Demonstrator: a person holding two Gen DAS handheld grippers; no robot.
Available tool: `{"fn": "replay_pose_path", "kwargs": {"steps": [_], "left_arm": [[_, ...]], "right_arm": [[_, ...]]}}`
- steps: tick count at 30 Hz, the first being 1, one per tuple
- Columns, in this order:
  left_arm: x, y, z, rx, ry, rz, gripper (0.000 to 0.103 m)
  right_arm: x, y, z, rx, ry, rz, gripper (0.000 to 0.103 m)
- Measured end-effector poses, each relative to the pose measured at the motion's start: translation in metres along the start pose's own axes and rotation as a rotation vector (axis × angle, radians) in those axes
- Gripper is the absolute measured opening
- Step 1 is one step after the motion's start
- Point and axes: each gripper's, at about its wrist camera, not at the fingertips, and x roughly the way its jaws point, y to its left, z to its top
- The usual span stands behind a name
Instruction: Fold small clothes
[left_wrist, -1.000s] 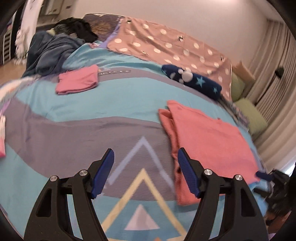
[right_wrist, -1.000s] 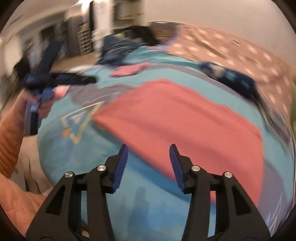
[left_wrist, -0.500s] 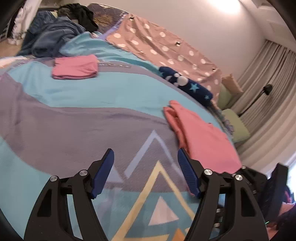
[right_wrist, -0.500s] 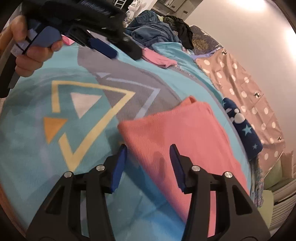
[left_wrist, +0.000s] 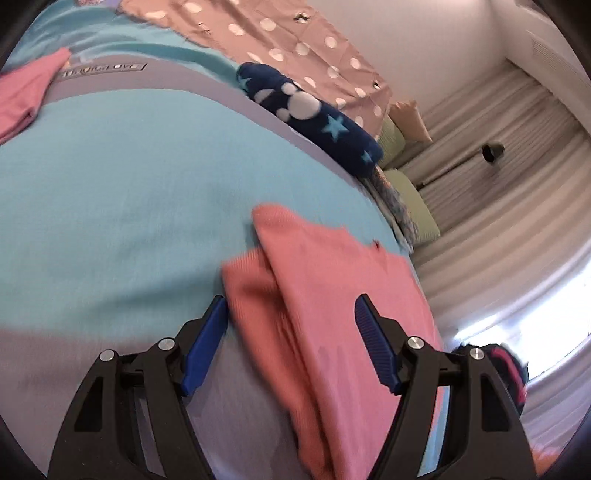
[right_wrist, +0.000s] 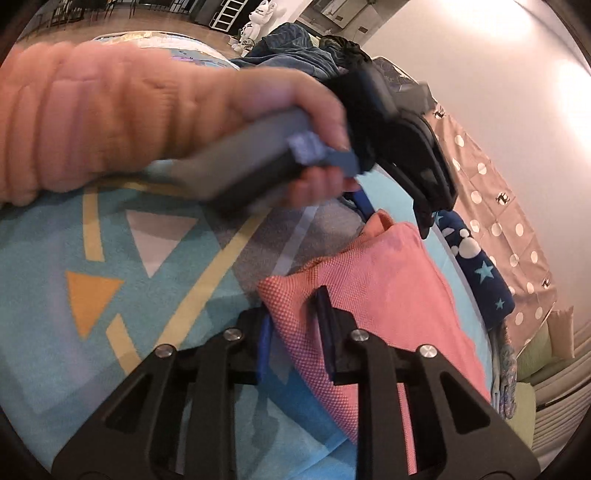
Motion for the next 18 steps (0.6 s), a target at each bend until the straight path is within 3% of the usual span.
{"fn": "replay_pose_path", "kwargs": {"steps": [1, 2, 3, 6, 9, 15, 17, 18], "left_arm": [[0.005, 0.002, 0.005, -0.013, -0.002, 0.006, 0.056], [0.012, 0.003, 0.009, -0.011, 0.015, 0.019, 0.019], [0.020, 0.006, 0.010, -0.017, 0.054, 0.023, 0.006], [0.021, 0.006, 0.011, 0.007, 0.043, 0.030, 0.006], [0.024, 0.020, 0.020, -0.039, 0.041, 0.011, 0.005], [0.017, 0.025, 0.026, -0.058, -0.020, 0.040, 0.003], [0.010, 0.022, 0.023, -0.054, -0.027, 0.061, 0.006], [0.005, 0.022, 0.023, -0.067, -0.032, 0.071, 0.014]], "right_arm": [[0.001, -0.001, 0.000, -0.002, 0.000, 0.001, 0.021], [0.003, -0.002, 0.000, 0.001, 0.003, 0.010, 0.019], [0.006, -0.005, 0.000, 0.015, 0.010, 0.029, 0.005], [0.006, -0.004, -0.002, 0.068, 0.030, 0.099, 0.005], [-0.001, 0.012, -0.005, -0.025, 0.016, 0.054, 0.005], [0.002, -0.003, -0.005, 0.077, 0.004, 0.101, 0.006], [0.001, -0.002, -0.007, 0.081, -0.003, 0.095, 0.008], [-0.001, -0.001, -0.007, 0.083, -0.004, 0.094, 0.010]]}}
